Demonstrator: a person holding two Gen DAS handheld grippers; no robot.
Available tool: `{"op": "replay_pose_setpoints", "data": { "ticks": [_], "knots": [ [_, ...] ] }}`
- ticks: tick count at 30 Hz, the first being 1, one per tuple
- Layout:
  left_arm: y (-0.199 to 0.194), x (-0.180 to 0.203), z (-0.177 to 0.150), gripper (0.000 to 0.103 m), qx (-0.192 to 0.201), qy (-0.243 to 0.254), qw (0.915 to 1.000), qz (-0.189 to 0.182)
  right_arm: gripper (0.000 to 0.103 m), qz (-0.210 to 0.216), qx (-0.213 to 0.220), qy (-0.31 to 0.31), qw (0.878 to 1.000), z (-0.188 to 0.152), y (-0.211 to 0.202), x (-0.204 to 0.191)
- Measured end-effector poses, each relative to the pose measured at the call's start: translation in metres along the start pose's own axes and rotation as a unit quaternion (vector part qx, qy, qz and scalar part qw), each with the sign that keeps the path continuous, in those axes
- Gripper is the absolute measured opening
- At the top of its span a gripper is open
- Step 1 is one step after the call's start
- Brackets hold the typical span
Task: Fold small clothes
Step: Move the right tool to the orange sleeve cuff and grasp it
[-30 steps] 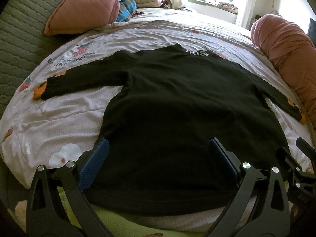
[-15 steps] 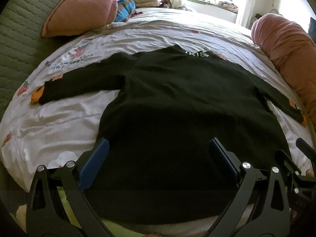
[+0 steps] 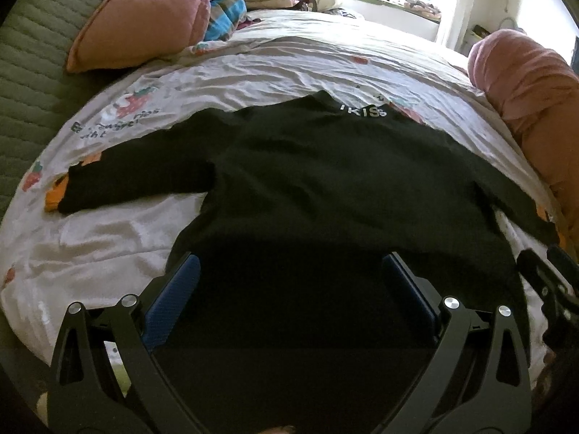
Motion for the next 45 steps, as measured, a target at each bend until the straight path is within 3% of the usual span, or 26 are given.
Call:
{"op": "replay_pose_setpoints", "data": {
  "ticks": [17,25,33,45],
  "knots": [
    [0.028,0.031,0.053,0.094,0.007,0.002,1.0,0.001,0.099,-0.027,-0.006,0.078,0.997,0.028,0.034,0.067],
    [0.053,0.046,0.072,0.094,-0.001,0.011,0.9999,0.01,0.099,-0.077,-0.026,0.13,0.988,0.017,0.052,0.126],
    [0.08,0.042,0.086,0.094,-0.012,0.006,0.9999,0.009,0.099,-0.142,-0.058,0.192,0.969,-0.019,0.068,0.194],
    [0.115,0.025,0.088,0.094,-0.019,-0.012,0.9995,0.022,0.099,-0.189,-0.091,0.305,0.929,-0.079,0.068,0.275]
  ]
}}
Point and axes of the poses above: each gripper's, at about its wrist camera, not at the fingertips, and y roughly the way its jaws point, x to its right, z to its top, the point moved 4 cm from there along y, roughly the way its jaws point, and after that the axes turned 15 degrees about -y, right-handed, at the moved point
